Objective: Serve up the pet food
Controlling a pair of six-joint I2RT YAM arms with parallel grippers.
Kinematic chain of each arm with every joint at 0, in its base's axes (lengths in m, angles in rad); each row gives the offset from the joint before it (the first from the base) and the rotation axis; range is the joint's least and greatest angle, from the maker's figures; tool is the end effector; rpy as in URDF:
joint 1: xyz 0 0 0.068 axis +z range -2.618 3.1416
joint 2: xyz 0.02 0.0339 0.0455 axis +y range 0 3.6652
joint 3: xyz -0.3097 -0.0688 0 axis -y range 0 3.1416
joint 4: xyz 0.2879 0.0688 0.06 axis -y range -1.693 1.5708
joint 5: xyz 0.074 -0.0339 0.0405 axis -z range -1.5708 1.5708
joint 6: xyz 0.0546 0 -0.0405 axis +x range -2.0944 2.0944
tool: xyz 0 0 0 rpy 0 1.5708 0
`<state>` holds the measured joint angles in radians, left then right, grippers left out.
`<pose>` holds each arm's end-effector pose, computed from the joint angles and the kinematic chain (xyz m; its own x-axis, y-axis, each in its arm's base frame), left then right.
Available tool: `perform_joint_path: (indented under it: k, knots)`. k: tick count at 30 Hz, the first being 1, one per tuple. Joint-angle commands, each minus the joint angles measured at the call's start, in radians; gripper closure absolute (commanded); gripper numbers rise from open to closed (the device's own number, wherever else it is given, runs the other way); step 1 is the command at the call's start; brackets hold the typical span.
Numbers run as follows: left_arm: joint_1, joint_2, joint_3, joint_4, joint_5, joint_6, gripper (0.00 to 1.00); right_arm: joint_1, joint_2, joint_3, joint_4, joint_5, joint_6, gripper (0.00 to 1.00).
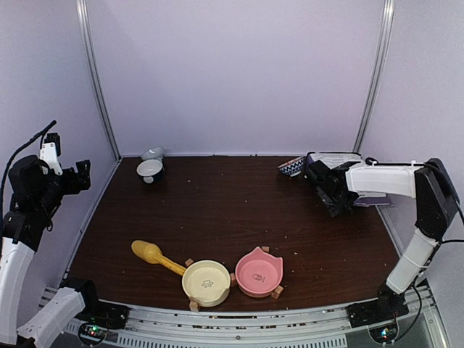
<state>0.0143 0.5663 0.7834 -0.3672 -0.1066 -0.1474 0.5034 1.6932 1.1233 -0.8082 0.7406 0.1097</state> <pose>0.1536 0.0080 0.3811 -0.1304 -0.1479 -0.9804 -0.1401 0.9816 -0.1295 0.3283 0.1387 0.2039 -0.8812 -0.3930 -0.2629 -0.1473 0.7564 -0.6373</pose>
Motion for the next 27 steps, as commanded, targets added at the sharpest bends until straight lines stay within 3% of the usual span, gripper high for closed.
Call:
perform_joint_path:
  k: [1,9,15,20,26,27]
  knots:
    - [0.010,-0.003,-0.003,0.042,0.031,0.008,0.02,-0.003,-0.113,0.118,-0.365,0.024,0.205,1.00]
    - [0.010,0.010,0.003,0.044,0.117,0.019,0.02,0.042,-0.275,0.407,-0.685,-0.187,0.238,1.00]
    - [0.010,0.052,0.005,0.062,0.288,0.038,0.02,0.122,-0.220,0.741,-0.813,-0.377,0.203,1.00]
    - [-0.001,0.099,0.008,0.073,0.428,0.046,0.02,0.164,-0.142,0.893,-0.809,-0.474,0.186,1.00]
    - [-0.026,0.123,0.010,0.065,0.455,0.058,0.02,0.172,-0.084,0.890,-0.685,-0.461,0.167,1.00]
    - [-0.028,0.125,0.010,0.065,0.454,0.058,0.02,0.172,-0.084,0.889,-0.659,-0.465,0.156,0.94]
